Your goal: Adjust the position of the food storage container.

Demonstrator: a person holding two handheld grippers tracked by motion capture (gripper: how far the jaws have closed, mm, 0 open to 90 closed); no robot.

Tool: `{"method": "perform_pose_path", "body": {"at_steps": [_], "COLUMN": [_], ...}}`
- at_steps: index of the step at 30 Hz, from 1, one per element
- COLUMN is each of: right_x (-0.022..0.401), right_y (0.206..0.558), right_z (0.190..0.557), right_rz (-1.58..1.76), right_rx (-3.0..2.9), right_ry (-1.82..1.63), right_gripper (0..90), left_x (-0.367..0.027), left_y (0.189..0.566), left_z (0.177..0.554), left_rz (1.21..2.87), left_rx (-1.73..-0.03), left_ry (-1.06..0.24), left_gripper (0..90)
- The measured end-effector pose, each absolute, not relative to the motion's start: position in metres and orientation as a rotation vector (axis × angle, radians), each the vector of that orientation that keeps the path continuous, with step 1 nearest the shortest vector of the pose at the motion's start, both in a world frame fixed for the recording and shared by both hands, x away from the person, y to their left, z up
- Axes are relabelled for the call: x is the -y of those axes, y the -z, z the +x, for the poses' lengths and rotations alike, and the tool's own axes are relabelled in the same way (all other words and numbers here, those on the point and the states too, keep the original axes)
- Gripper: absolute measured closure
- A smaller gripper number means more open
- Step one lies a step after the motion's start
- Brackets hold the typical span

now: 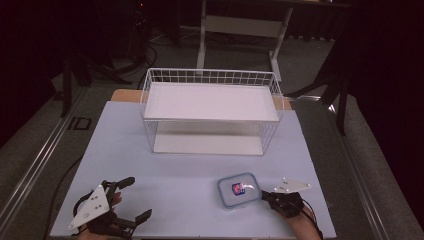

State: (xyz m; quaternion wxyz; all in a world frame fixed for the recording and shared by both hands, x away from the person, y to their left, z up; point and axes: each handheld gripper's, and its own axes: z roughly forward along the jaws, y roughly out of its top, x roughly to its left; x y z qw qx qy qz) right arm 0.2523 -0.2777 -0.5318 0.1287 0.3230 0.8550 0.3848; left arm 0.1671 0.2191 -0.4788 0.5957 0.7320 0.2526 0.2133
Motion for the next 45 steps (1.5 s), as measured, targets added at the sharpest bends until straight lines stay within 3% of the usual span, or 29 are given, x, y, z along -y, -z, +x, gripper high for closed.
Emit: {"method": "perform_pose_path", "body": {"at_steps": [20,39,45], "right_x": [0.206,0.171,0.181], "right_y": [0.532,0.534,0.529], "right_z": [0.256,0.264,0.261], "right_rz": [0.776,0.702,0.726], "right_rx": [-2.626,-2.646,-2.626], "right_ry": [-1.151,-1.131,-1.085], "right_gripper": [90.0,90.0,88.7], "left_x": [-0.219,-0.218,-0.220], "left_y": [0.483,0.488,0.489], "left_z": [0.171,0.174,0.173], "left_rz": [1.720,1.739,1.737], "left_rx": [-0.605,-0.610,-0.614], "left_ry": [-0.482,-0.456,-0.453], "left_gripper": [0.5,0.5,0.5]}}
